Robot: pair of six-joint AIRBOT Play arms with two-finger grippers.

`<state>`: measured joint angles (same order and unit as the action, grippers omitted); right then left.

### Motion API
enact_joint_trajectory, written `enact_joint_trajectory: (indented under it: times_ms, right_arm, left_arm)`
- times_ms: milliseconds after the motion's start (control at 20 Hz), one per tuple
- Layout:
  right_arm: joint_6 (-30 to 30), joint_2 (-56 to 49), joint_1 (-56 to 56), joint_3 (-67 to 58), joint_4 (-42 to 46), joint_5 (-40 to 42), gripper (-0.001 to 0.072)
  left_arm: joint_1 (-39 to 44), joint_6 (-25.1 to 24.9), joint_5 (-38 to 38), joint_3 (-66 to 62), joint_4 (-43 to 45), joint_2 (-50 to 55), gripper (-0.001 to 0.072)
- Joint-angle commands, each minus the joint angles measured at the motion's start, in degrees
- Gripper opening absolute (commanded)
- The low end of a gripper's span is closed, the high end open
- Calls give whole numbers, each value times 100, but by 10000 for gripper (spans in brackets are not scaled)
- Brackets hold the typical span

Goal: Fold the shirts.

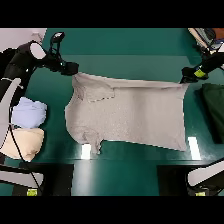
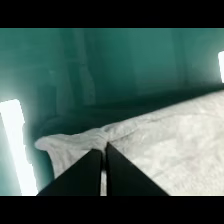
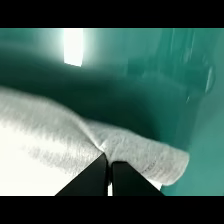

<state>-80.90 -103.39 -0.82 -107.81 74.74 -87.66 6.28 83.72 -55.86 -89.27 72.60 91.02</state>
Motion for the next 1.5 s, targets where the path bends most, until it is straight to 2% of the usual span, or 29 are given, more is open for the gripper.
enact_joint_trajectory:
  times_ms: [0, 50, 150, 250, 500, 700, 750, 800, 850, 900, 950, 1100, 1250, 1450]
  right_arm:
    - [236, -195, 11, -407, -7, 291, 12]
    - [286, -81, 11, -304, -4, 273, 12]
    - [299, 238, 11, 173, 13, 334, 12]
    - [297, 651, 11, 984, 35, 507, 12]
    - [295, 1486, 140, 2953, 28, 1427, 13]
    - [295, 1681, 267, 3630, 24, 1567, 14]
    - [293, 1679, 293, 3689, -4, 1563, 19]
    - [273, 1681, 310, 3716, -17, 1550, 85]
    - [273, 1683, 308, 3707, -17, 1523, 270]
    - [273, 1692, 282, 3648, -17, 1478, 376]
    - [273, 1696, 238, 3532, -17, 1298, 376]
    - [278, 2048, -35, 3467, -22, 898, 376]
    - [278, 2780, -317, 4019, -42, 977, 376]
    - [308, 3574, -629, 4835, -584, 1228, 383]
  left_arm:
    - [-306, -15, -20, -98, -212, 175, 26]
    - [-380, -44, -400, -103, -280, 136, 25]
    - [-387, -503, -1228, -98, -295, 120, 25]
    - [-378, -535, -1563, 66, -299, 96, 24]
    - [-378, -535, -1386, 977, -382, 83, 26]
    - [-378, -494, -1126, 1445, -378, 83, 26]
    - [-378, -356, -1123, 1436, -380, 79, 29]
    - [-378, -254, -1126, 1419, -382, 79, 249]
    - [-378, -216, -1228, 1379, -380, 79, 541]
    - [-400, -205, -1375, 1353, -382, 42, 524]
    - [-428, -223, -1523, 1355, -369, -68, 502]
    - [-551, -221, -1875, 1556, -24, -778, 502]
    - [-549, -48, -1932, 2579, -7, -1832, 502]
    - [-544, 387, -1954, 4413, -586, -3045, 503]
